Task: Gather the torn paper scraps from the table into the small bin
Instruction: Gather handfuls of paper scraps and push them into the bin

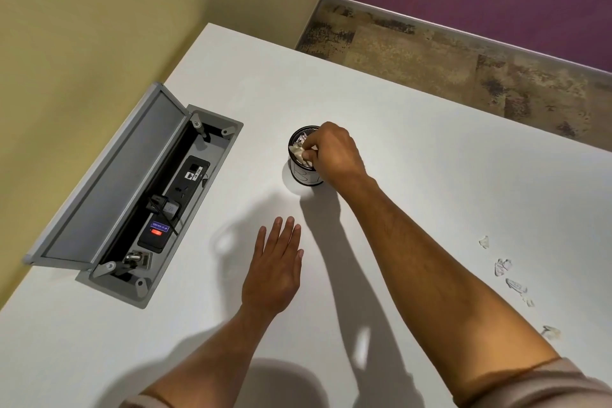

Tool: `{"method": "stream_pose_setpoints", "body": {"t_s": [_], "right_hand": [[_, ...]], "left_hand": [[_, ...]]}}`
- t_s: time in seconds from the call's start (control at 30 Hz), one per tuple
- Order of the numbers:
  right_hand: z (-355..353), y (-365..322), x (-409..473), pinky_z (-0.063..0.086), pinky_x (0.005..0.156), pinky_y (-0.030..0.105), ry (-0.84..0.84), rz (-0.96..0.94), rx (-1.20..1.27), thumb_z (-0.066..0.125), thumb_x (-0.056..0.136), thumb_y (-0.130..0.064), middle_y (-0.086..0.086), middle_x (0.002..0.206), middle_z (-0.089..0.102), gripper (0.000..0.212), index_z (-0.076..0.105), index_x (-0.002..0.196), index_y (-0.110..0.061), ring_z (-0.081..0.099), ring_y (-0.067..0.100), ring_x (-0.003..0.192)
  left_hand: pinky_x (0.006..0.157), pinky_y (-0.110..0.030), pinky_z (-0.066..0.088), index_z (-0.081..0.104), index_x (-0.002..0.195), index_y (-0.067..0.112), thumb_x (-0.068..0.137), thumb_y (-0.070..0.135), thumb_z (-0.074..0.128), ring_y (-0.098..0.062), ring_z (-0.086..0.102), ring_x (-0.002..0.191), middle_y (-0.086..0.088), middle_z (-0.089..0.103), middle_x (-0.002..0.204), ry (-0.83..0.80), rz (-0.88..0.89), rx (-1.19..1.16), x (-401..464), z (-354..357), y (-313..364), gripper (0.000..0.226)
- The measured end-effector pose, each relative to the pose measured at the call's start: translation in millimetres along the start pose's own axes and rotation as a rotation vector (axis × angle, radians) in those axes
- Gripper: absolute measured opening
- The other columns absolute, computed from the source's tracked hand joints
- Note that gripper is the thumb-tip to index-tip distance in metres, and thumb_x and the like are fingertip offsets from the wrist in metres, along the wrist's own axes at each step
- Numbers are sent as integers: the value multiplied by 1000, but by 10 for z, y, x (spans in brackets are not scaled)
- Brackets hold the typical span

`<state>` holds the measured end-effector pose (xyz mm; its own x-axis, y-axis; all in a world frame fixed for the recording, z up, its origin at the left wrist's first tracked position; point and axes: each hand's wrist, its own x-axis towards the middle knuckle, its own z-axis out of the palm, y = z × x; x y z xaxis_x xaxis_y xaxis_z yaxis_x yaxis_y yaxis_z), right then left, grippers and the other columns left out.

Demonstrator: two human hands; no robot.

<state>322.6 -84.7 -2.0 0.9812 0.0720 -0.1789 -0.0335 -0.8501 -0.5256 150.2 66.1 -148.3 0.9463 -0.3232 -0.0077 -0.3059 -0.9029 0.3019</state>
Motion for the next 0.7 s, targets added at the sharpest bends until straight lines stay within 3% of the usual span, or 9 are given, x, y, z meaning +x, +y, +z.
{"method": "stream_pose_setpoints", "body": {"t_s": [0.1,0.17,0.27,0.43,0.6,0.7], "right_hand": [[35,-45,22,34,66,26,-29,49,-6,57,87,-7,9,98,61,16,70,97,-5,54,22,80],[56,-62,60,40,67,30,-50,84,-14,56,87,-9,9,100,61,16,67,98,-3,56,26,82],[53,-113,90,54,82,42,-99,120,8,55,81,-7,15,102,68,18,65,94,0,64,34,93],[-32,-184,79,57,77,38,-93,61,-63,54,77,-3,14,93,69,17,69,84,-3,65,32,85],[-135,-155,98,57,80,41,-41,46,-48,52,78,5,10,101,67,32,72,95,-13,64,31,90],[-145,-139,101,56,76,36,-25,4,36,54,80,4,5,92,67,25,73,87,-12,64,26,87]], "left_hand": [[120,-50,19,28,152,12,105,32,24,-24,15,151,-5,25,160,8,4,-4,-2,4,-1,51],[120,-50,19,28,152,12,106,33,23,-24,15,151,-5,25,160,7,4,0,2,5,-2,51],[119,-51,21,30,152,12,105,32,24,-24,16,151,-5,27,160,2,3,-1,5,4,3,51],[120,-51,20,29,152,12,105,33,23,-24,15,151,-5,26,160,1,2,2,1,4,-3,51],[120,-51,20,27,152,12,105,34,25,-25,15,151,-6,25,160,-5,3,15,-1,2,-3,52],[120,-50,20,28,152,12,105,34,25,-25,15,151,-7,26,160,-10,-1,18,1,-2,-1,52]]}}
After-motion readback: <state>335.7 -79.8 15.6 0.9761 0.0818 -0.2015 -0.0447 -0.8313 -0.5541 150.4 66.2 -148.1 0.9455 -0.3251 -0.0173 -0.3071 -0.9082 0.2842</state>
